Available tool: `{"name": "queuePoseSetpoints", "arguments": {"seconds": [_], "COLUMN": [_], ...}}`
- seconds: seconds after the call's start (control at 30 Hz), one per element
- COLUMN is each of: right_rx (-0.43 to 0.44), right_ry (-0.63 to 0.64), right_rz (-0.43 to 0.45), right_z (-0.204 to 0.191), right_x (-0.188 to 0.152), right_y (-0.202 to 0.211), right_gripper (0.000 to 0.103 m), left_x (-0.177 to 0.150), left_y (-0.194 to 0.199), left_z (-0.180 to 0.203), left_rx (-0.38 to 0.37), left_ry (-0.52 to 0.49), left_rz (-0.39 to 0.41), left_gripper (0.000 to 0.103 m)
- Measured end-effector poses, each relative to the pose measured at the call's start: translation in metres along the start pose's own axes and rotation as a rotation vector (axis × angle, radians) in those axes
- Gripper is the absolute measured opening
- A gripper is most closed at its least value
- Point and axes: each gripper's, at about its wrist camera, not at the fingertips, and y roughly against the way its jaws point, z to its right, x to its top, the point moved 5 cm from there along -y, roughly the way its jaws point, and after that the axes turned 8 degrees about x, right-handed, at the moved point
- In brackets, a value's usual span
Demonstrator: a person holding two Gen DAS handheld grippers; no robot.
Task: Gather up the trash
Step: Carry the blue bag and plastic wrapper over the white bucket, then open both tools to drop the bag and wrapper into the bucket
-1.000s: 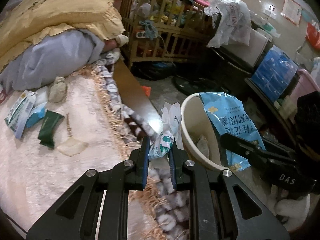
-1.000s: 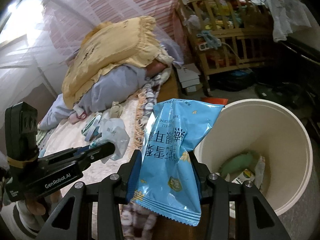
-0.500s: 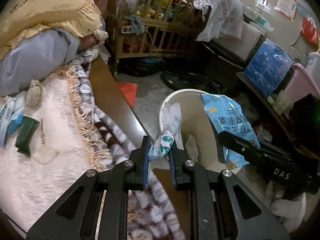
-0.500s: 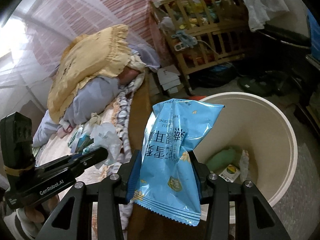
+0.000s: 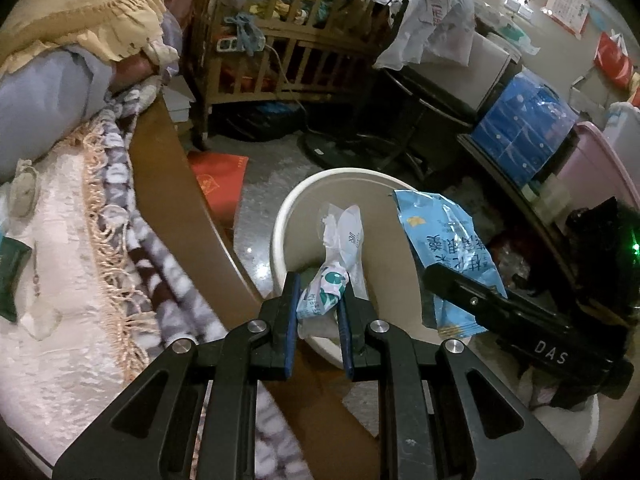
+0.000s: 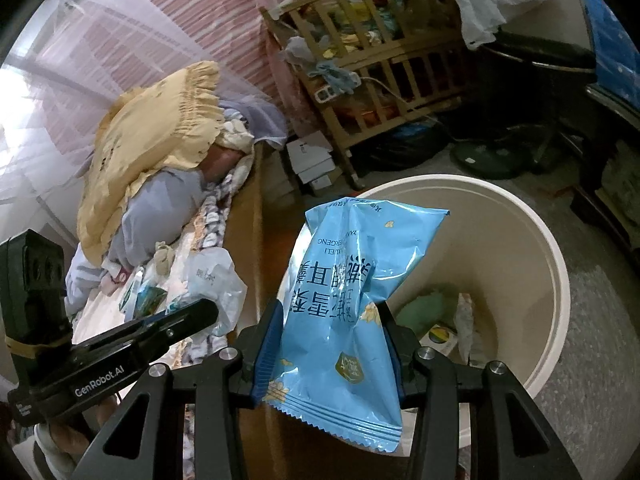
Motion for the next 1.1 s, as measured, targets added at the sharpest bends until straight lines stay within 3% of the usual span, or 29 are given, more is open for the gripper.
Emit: {"name": "queuePoseSetpoints", "arguments": {"seconds": [0.37, 0.43, 0.47, 0.5, 0.53, 0.57, 0.9, 1.1], "right_rx": [-0.017, -0.022, -0.025, -0.031, -0.04, -0.04, -0.017, 0.005], "right_ry": [-0.029, -0.034, -0.039, -0.044, -0.051, -0.056, -0.055, -0.015], "right_rz": [0.012, 0.02, 0.024, 0.028, 0.034, 0.038, 0.01, -0.014], "right_z": [0.012, 0.014, 0.015, 0.016, 0.018, 0.019, 0.011, -0.014], "right_x": [0.003, 0.005, 0.006, 0.007, 0.007, 0.008, 0.003, -0.001], "right_y": [-0.003, -0.003, -0.003, -0.003, -0.003, -0.002, -0.009, -0.019], "right_gripper": [0.044, 0.051, 0.053, 0.062, 0.071, 0.073, 0.073, 0.073], "left_x": [0.002, 0.002, 0.002, 0.002, 0.001, 0.0, -0.008, -0.014], "left_y": [-0.016, -0.019, -0.021, -0.022, -0.023, -0.022, -0.006, 0.011], "left_z": [0.01, 0.013, 0.014, 0.014, 0.014, 0.013, -0.009, -0.038], "left_rx": [-0.056, -0.074, -0.081, -0.085, -0.087, -0.084, -0.016, 0.067], "left_ry": [0.009, 0.01, 0.008, 0.006, 0.005, 0.006, 0.014, 0.026], "left_rz": [-0.011, -0.02, -0.027, -0.032, -0.033, -0.028, -0.006, 0.026], "left_gripper": [0.016, 0.018, 0.026, 0.039, 0.045, 0.051, 0.051, 0.051]}}
